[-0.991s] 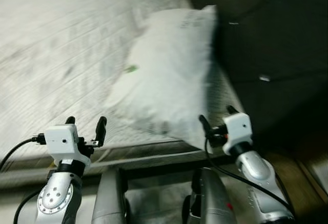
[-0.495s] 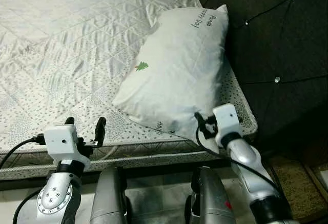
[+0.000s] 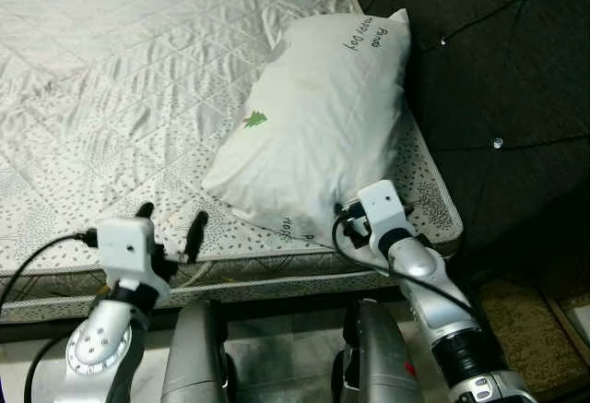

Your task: Clean up the room

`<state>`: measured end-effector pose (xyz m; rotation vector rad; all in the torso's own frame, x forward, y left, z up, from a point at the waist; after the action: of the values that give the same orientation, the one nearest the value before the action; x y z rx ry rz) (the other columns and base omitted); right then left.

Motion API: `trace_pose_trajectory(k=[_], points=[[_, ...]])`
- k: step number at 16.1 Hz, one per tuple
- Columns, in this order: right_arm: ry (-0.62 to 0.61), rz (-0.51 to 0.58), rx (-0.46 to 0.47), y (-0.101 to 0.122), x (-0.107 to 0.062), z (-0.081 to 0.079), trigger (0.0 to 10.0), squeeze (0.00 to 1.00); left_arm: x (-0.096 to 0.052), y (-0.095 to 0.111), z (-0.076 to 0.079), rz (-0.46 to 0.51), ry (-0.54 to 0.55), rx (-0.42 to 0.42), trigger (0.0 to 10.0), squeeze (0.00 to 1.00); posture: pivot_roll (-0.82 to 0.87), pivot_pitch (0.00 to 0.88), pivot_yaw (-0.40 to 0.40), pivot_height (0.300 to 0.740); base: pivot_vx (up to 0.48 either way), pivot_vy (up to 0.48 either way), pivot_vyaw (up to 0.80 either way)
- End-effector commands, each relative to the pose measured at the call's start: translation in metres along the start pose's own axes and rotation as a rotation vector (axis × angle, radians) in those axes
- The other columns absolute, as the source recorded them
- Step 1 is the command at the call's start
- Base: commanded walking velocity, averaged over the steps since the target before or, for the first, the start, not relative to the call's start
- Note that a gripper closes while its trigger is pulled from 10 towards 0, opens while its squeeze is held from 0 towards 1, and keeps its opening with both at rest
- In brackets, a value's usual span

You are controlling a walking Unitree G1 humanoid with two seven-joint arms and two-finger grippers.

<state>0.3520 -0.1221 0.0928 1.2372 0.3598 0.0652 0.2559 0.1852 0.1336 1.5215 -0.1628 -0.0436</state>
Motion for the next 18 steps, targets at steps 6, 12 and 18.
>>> trace_pose_trajectory(k=[6, 12, 18], points=[[-0.075, -0.159, 0.166, -0.011, 0.014, -0.015, 0.0, 0.00, -0.001, -0.006, 0.014, -0.011, -0.017, -0.057, 10.0, 0.00, 0.07, 0.212, -0.039, 0.577, 0.000, 0.000, 0.00], [-0.094, -0.180, 0.284, -0.003, 0.026, -0.021, 0.0, 0.00, 0.003, -0.002, 0.020, 0.009, -0.073, -0.088, 10.0, 0.00, 0.06, 0.194, -0.027, 0.577, 0.000, 0.000, 0.00], [0.014, -0.157, 0.340, 0.001, 0.028, -0.040, 0.0, 0.00, 0.009, 0.000, 0.025, 0.022, -0.081, -0.102, 10.0, 0.00, 0.06, 0.195, -0.026, 0.577, 0.000, 0.000, 0.00]])
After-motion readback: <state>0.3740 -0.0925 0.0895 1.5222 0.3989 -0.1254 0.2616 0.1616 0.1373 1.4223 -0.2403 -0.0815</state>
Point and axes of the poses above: a point about 5 cm out from each wrist's last joint towards the gripper, its own x axis pointing out of the wrist towards the gripper, its own y axis along the axis of the wrist's last joint, z = x × y, the point moved 2 cm from there along x, pointing out of the wrist towards the gripper, and after that the axes turned 3 degrees about -x, right-handed, at the moved point
